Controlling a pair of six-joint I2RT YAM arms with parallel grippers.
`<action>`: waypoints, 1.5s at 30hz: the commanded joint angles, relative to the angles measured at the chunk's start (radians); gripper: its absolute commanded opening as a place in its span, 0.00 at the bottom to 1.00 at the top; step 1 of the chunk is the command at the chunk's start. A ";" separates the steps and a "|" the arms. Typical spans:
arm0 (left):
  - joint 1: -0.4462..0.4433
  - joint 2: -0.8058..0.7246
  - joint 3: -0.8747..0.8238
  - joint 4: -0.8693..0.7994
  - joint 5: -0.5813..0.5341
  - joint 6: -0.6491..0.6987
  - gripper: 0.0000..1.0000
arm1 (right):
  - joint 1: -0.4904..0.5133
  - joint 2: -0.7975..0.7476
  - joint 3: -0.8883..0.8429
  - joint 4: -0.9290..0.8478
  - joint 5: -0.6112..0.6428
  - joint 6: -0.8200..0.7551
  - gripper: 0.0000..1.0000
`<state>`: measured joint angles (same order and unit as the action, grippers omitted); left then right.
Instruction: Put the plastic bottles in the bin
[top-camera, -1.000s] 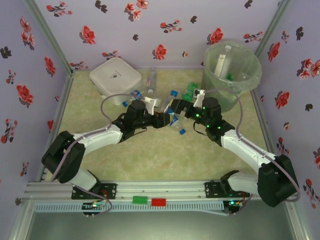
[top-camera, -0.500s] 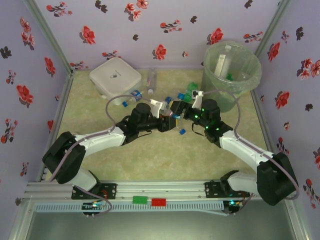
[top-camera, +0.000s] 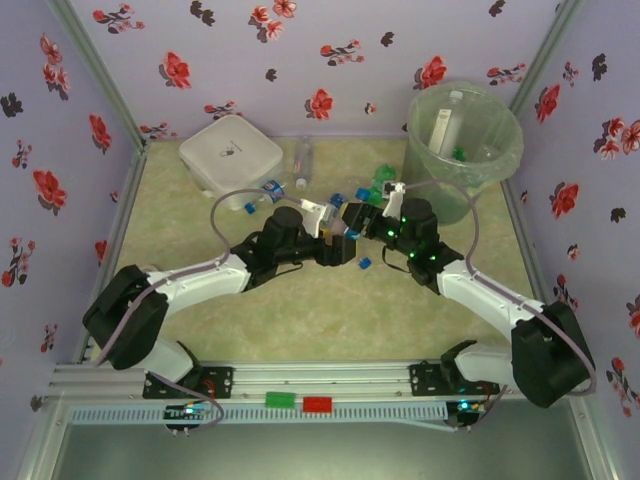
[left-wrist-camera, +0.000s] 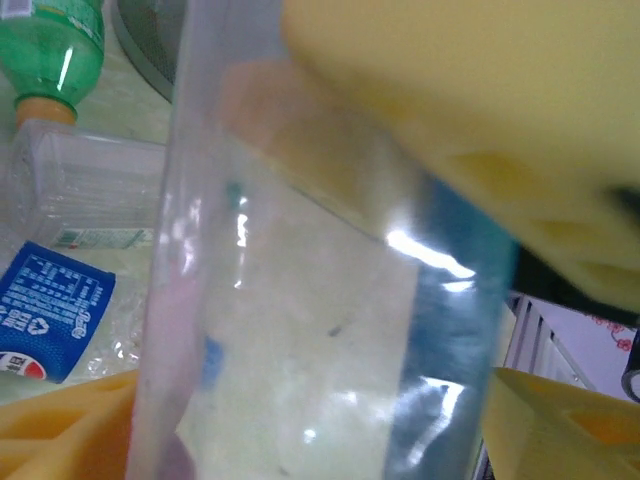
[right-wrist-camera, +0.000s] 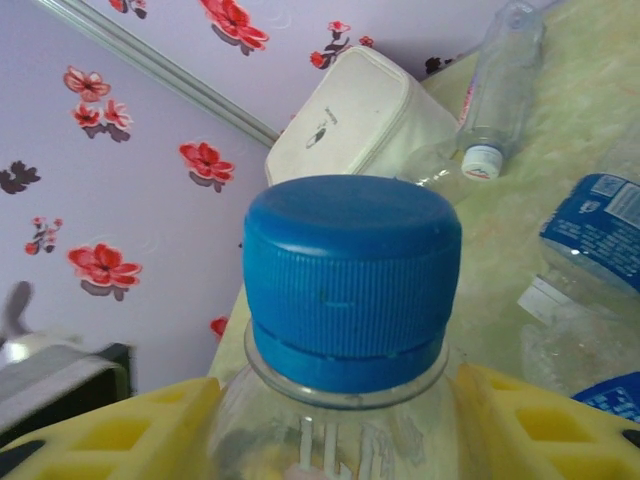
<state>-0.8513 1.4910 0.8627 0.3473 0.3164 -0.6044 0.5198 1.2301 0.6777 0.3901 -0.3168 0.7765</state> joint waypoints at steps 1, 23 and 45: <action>-0.002 -0.082 -0.008 -0.024 -0.060 0.046 0.88 | 0.003 -0.047 0.010 -0.044 0.062 -0.048 0.46; 0.331 -0.312 -0.108 -0.288 -0.305 -0.076 1.00 | -0.363 -0.067 0.591 -0.541 0.200 -0.312 0.42; 0.337 -0.476 -0.298 -0.276 -0.315 -0.080 1.00 | -0.496 0.407 1.046 -0.707 0.614 -0.448 0.46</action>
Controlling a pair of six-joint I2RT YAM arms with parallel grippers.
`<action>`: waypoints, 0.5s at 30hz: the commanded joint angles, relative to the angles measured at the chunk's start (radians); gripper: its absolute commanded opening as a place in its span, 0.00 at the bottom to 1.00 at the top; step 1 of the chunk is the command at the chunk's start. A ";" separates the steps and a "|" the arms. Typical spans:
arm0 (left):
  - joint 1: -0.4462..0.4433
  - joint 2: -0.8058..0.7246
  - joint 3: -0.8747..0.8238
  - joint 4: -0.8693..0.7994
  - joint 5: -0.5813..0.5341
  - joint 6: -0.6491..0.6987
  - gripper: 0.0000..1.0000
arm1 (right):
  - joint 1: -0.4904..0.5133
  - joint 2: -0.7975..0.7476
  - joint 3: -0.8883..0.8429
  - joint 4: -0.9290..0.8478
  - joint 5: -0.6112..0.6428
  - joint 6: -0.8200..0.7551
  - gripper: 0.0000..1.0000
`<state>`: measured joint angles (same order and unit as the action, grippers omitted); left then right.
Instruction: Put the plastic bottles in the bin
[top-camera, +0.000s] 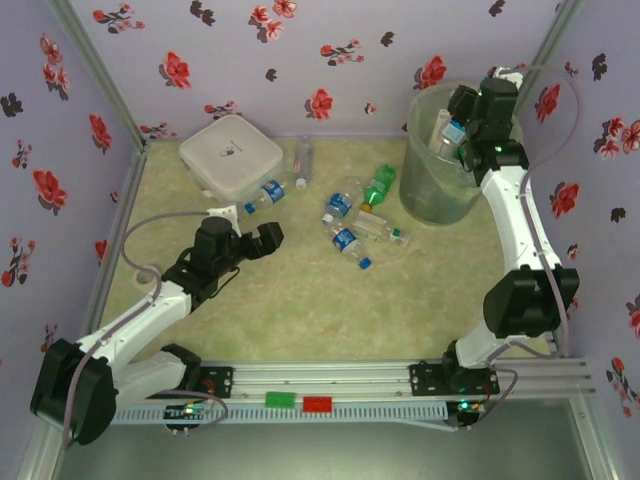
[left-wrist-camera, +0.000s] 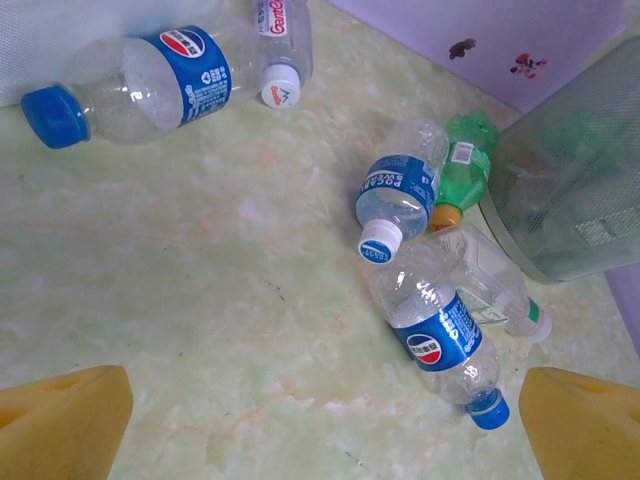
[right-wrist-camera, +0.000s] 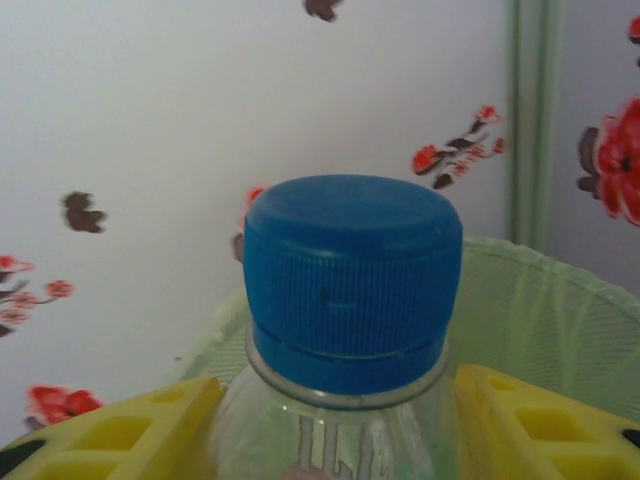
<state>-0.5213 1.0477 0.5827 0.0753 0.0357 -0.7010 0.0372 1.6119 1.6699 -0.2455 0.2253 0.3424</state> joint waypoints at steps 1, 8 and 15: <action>0.010 -0.039 -0.017 -0.016 -0.036 0.025 1.00 | -0.016 0.037 0.064 -0.086 0.068 -0.008 0.48; 0.022 -0.033 0.022 -0.097 -0.036 0.090 1.00 | -0.016 0.025 0.079 -0.096 0.101 -0.001 1.00; 0.063 0.063 0.116 -0.108 -0.022 0.156 1.00 | -0.011 -0.046 0.081 -0.108 0.167 -0.012 1.00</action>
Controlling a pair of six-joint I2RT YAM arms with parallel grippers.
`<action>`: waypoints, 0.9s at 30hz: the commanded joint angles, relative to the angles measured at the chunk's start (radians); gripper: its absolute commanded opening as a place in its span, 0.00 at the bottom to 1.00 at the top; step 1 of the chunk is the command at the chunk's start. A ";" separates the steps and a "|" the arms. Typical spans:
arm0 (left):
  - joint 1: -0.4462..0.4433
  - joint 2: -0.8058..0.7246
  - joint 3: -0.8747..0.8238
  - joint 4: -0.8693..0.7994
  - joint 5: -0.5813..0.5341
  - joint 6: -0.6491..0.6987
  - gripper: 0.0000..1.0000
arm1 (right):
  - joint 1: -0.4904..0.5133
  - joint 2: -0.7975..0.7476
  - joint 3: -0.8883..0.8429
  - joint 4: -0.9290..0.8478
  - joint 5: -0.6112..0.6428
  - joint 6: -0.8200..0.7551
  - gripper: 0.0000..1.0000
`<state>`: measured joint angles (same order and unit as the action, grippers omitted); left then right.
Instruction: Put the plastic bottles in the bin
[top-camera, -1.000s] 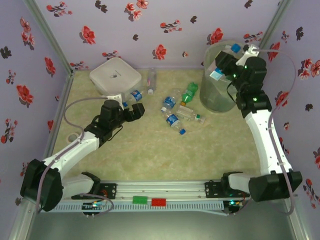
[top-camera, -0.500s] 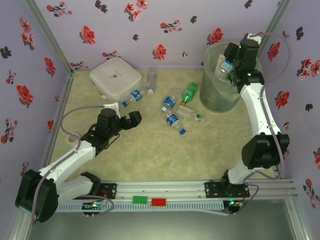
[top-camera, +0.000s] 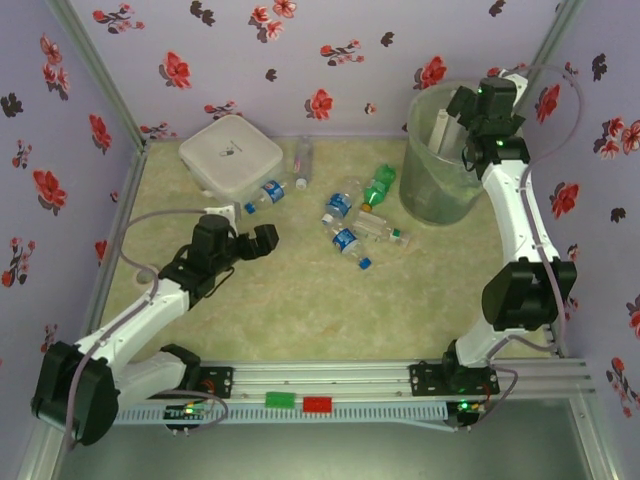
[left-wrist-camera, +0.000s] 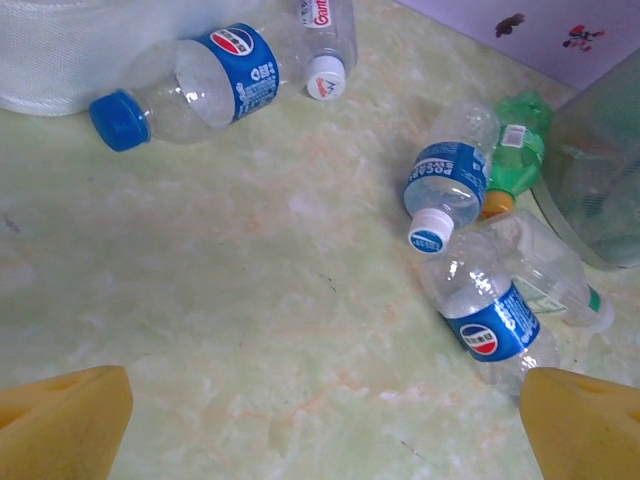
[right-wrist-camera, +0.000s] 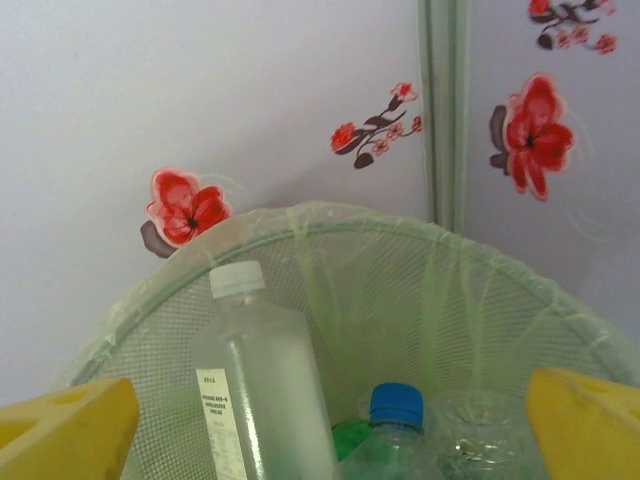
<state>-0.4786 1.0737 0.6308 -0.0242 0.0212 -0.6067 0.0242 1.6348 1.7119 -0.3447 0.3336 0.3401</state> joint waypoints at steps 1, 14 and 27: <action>0.026 0.061 0.093 -0.005 0.000 0.074 1.00 | 0.005 -0.082 0.036 -0.014 0.052 -0.008 1.00; 0.087 0.551 0.593 -0.161 0.100 0.392 0.99 | 0.293 -0.368 -0.262 0.035 0.041 -0.080 1.00; 0.100 0.963 1.019 -0.435 0.048 0.567 0.93 | 0.376 -0.479 -0.631 0.130 -0.129 0.222 1.00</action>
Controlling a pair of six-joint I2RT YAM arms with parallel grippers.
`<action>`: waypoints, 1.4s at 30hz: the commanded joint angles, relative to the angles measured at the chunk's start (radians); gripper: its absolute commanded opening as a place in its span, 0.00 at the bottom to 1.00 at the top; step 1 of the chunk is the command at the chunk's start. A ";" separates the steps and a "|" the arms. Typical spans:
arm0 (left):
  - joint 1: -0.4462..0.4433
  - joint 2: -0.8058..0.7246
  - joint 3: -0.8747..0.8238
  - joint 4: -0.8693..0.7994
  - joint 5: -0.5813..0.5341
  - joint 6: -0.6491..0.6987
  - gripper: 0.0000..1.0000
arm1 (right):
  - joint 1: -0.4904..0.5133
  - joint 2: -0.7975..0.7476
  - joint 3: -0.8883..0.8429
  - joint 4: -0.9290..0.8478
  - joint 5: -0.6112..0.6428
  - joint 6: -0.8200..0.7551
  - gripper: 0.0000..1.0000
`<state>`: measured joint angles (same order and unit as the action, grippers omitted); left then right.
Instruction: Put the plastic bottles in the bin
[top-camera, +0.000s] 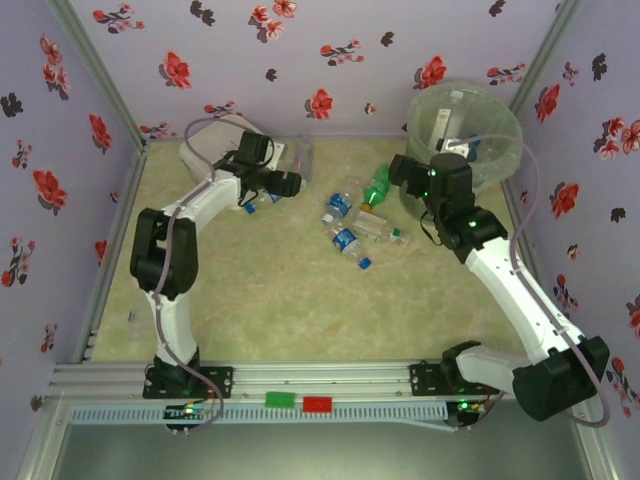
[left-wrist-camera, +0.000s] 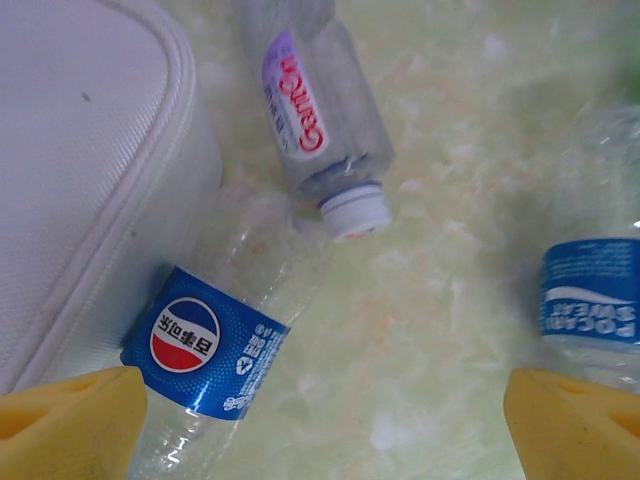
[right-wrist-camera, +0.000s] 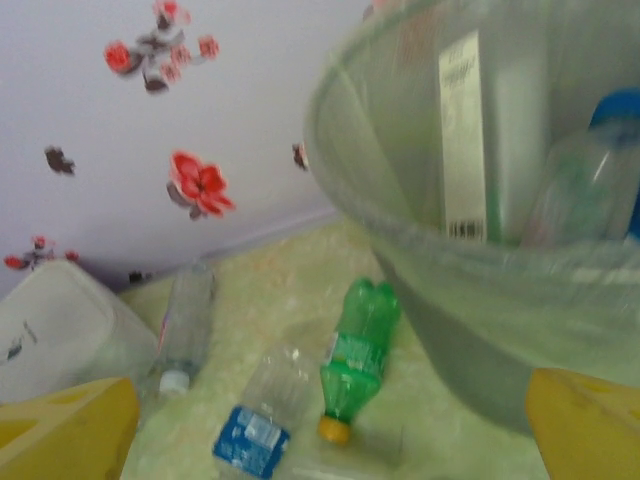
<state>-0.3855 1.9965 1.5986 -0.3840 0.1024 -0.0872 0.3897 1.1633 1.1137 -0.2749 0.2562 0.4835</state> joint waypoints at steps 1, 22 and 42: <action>0.007 0.060 0.064 -0.086 -0.047 0.049 0.93 | 0.012 -0.008 -0.049 0.067 -0.065 0.091 1.00; -0.004 0.239 0.162 -0.197 -0.175 0.103 0.90 | 0.021 0.092 -0.078 0.137 -0.199 0.073 1.00; -0.051 0.189 0.052 -0.150 -0.175 0.023 0.82 | 0.021 0.112 -0.109 0.146 -0.155 0.068 1.00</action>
<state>-0.4274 2.1803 1.6508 -0.5285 -0.0853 -0.0456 0.4061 1.3125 1.0069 -0.1535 0.0818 0.5690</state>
